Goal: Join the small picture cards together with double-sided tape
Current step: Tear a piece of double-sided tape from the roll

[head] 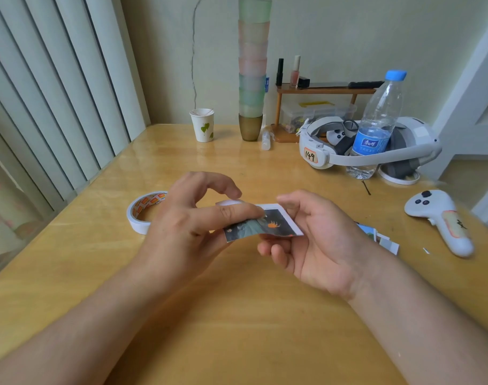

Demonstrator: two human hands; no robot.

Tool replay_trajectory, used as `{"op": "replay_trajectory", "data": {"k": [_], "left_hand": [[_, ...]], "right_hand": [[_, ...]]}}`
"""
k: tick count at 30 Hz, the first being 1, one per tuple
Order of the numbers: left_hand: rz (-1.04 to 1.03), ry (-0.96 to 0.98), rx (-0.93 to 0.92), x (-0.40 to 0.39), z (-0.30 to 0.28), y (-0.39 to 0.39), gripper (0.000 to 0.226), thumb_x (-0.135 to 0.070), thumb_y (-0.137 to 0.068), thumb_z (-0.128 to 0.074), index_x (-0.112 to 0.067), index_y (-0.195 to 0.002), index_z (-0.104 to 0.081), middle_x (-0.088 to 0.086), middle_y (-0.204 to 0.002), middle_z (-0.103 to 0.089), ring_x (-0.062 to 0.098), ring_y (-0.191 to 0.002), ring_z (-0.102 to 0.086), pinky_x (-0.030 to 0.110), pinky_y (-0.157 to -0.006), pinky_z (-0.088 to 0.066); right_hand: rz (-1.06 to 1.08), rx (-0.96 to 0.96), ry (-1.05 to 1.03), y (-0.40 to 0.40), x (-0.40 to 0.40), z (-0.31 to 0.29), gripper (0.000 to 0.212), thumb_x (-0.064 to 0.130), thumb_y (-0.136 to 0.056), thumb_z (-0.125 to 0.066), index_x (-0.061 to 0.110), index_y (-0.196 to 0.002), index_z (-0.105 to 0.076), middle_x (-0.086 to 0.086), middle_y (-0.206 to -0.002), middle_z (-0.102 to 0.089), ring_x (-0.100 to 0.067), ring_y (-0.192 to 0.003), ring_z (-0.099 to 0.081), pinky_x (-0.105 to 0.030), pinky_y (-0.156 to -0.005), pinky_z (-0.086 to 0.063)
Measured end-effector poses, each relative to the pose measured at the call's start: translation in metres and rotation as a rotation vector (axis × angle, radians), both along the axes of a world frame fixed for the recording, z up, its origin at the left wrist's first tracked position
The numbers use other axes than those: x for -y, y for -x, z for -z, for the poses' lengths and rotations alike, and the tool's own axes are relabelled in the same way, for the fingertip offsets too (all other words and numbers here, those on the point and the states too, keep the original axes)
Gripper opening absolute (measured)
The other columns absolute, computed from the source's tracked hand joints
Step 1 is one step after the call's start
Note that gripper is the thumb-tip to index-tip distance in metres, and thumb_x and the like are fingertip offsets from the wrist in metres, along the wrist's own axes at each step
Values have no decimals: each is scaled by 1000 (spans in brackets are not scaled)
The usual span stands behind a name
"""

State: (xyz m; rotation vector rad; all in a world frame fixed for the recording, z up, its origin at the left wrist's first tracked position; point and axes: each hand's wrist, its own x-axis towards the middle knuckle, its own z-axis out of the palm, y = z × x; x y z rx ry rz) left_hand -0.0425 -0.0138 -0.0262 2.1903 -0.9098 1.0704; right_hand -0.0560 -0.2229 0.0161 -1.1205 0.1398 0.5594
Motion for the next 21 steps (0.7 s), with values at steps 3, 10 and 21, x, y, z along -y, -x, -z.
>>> {"op": "replay_trajectory", "data": {"k": [3,10,21], "left_hand": [[-32,-14,31,1,-2,2,26,-23,-90,-81,-34,-113,-78,3,-112,-66,17,-99,-58,17,-89,-33],[-15,-41,46,2,-1,-1,33,-20,-88,-83,-37,-116,-77,3,-113,-65,22,-99,-58,22,-91,-35],[33,-8,-65,4,3,-1,41,-19,-88,-80,-39,-124,-72,-3,-122,-62,22,-108,-60,30,-94,-43]], "right_hand": [[17,54,0,3,0,-1,17,13,-92,-61,1,-98,-70,-18,-80,-71,-27,-63,-70,-22,-47,-53],[56,90,33,4,-1,-1,15,0,-89,-64,4,-83,-77,-14,-76,-70,-22,-62,-69,-22,-47,-52],[61,87,-132,0,2,2,25,-9,-88,-57,4,-102,-74,-12,-92,-69,-15,-77,-63,-24,-62,-48]]}}
